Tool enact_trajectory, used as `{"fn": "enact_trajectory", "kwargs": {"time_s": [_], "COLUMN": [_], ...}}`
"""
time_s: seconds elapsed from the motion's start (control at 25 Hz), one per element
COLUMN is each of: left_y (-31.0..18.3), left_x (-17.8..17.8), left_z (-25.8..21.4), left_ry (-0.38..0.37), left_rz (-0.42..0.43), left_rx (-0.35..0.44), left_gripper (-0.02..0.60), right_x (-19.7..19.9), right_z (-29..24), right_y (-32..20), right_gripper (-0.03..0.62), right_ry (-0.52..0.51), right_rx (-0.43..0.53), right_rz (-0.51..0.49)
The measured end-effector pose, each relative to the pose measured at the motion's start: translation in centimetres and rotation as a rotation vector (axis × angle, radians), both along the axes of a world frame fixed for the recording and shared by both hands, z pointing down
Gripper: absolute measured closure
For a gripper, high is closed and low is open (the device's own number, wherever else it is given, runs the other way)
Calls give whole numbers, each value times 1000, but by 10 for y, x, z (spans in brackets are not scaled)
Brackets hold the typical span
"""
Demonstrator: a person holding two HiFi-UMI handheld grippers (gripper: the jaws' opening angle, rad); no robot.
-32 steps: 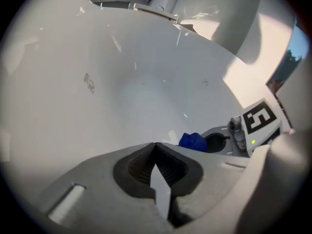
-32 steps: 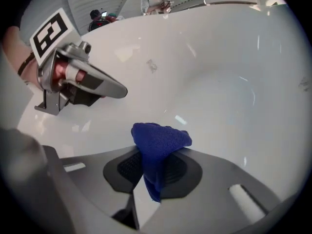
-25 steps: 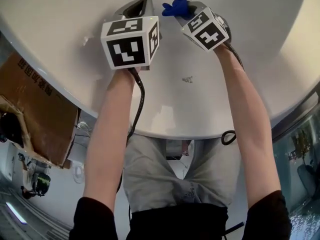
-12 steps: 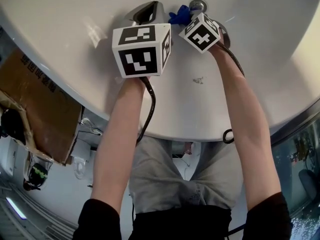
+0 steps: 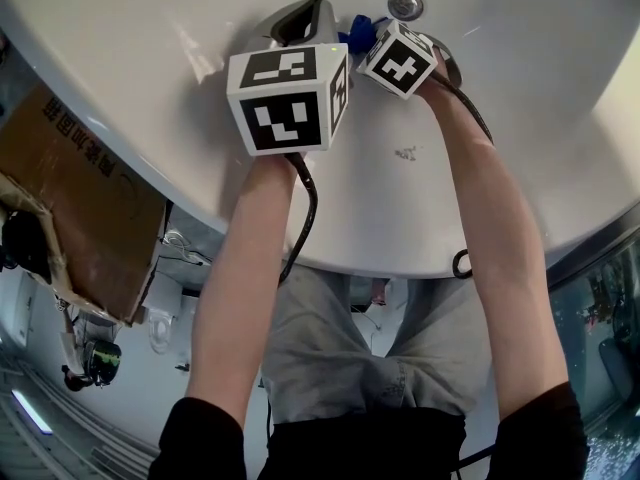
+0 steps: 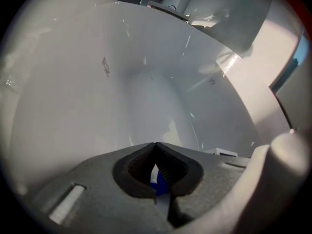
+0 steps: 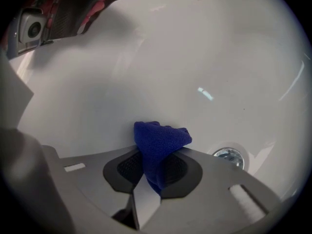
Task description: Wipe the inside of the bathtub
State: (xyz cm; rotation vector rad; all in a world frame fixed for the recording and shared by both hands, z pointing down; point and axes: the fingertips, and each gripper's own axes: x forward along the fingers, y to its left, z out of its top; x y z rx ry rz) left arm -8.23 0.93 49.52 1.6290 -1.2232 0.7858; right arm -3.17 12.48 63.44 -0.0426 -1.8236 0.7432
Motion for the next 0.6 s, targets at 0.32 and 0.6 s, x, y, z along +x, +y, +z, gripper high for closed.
{"fn": "enact_trajectory", "kwargs": {"time_s": [0.32,0.6], "left_y": [10,20], "left_x": [0,0], "left_z": [-9,-22], "left_ry": [-8,-30], "left_rz": [-5,-2], "left_rx": [-7,-9], "left_gripper": [578,578], "right_x": [-10,-25], "right_z": [-22,-56], "right_y": [22,40], "right_gripper": [517,517], "right_ry": [-48,-111], "right_rx": [-37,-95], "right_rz": [-90,-28]}}
